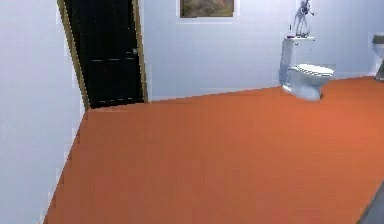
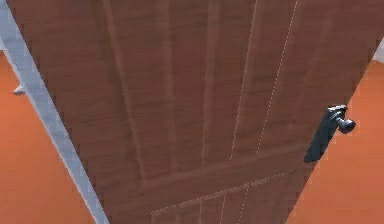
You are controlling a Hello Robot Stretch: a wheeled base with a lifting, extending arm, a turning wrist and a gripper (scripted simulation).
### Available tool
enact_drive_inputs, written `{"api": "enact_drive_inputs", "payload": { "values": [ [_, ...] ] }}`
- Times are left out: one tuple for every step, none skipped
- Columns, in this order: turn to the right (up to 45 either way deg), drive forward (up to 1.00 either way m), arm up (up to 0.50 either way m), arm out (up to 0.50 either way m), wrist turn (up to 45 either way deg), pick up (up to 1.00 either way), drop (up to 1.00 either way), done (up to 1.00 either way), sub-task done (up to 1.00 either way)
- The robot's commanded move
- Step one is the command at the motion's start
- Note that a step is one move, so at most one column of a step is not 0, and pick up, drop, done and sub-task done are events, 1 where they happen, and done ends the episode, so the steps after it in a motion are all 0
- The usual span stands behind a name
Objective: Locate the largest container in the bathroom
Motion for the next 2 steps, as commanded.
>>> {"api": "enact_drive_inputs", "payload": {
  "values": [
    [0.0, 0.3, 0.0, 0.0, 0.0, 0.0, 0.0, 0.0, 0.0],
    [24.0, 0.0, 0.0, 0.0, 0.0, 0.0, 0.0, 0.0, 0.0]
  ]
}}
